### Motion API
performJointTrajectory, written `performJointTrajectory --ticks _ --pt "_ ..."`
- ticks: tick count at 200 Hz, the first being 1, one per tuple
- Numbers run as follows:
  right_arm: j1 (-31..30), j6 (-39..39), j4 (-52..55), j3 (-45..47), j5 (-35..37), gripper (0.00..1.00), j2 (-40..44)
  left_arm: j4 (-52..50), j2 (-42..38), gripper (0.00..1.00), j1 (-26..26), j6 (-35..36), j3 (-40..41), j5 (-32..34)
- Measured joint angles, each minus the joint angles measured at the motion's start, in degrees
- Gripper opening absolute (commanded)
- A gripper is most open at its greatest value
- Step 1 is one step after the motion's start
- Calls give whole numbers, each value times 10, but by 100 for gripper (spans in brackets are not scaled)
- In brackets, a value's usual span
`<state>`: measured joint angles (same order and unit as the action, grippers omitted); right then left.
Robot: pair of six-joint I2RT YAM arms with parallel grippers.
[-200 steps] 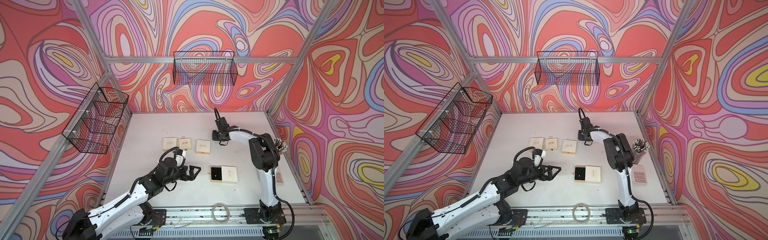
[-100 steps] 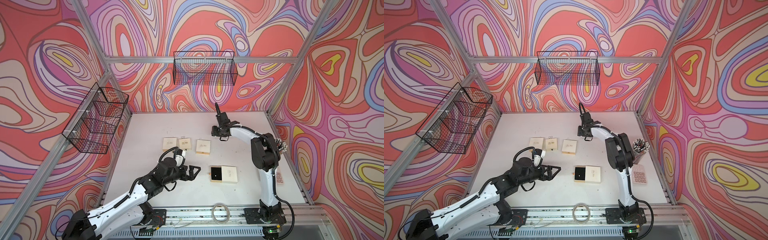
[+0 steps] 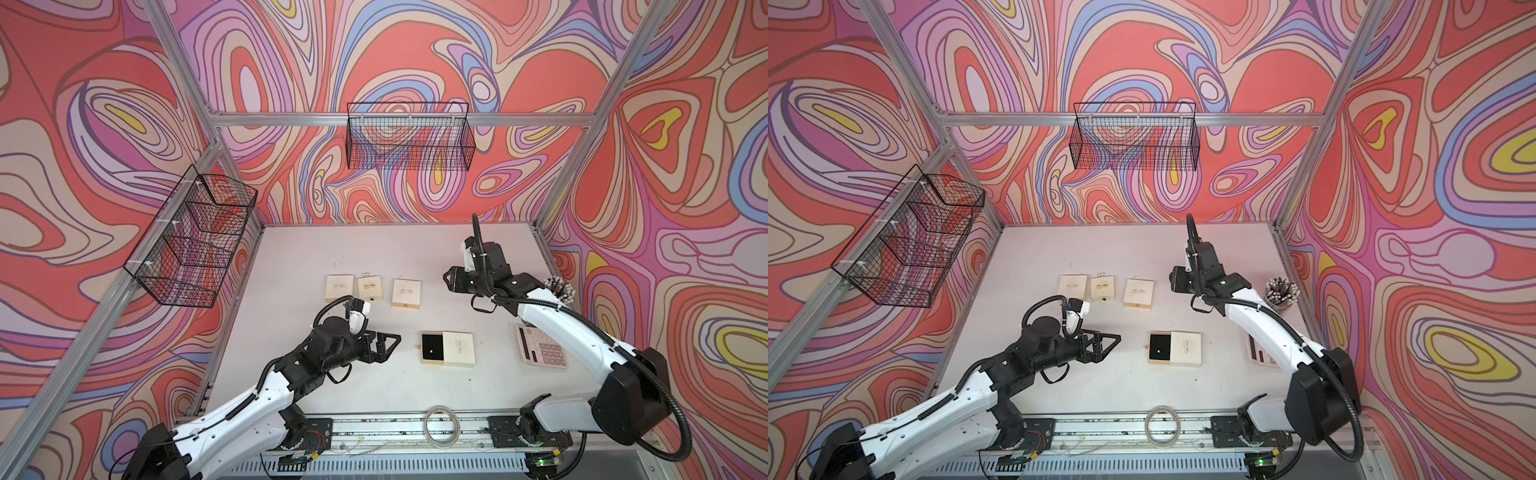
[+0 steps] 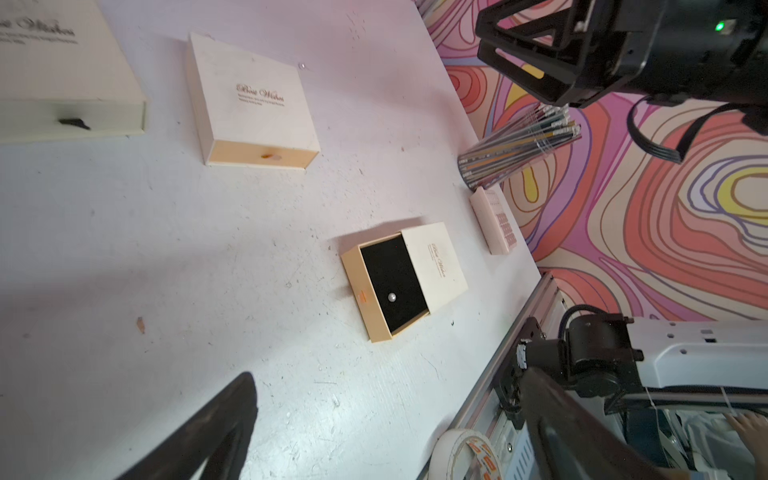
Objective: Take out the earrings from the drawer-style jewelry box
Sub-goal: Place the earring at the center of the board, then pick up the earring from the drawer.
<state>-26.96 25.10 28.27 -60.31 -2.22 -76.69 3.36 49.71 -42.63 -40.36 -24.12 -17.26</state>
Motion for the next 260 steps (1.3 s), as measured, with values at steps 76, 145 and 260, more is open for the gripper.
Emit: performJointTrajectory --ticks 76,145,260 --pt "-183 103 22 132 29 31 19 129 104 94 0 -35 39 -117" --pt "-230 162 -6 165 50 22 -26 175 112 95 0 -63 62 -138" --pt "-257 176 -11 164 90 22 -75 172 87 95 0 -64 62 -122"
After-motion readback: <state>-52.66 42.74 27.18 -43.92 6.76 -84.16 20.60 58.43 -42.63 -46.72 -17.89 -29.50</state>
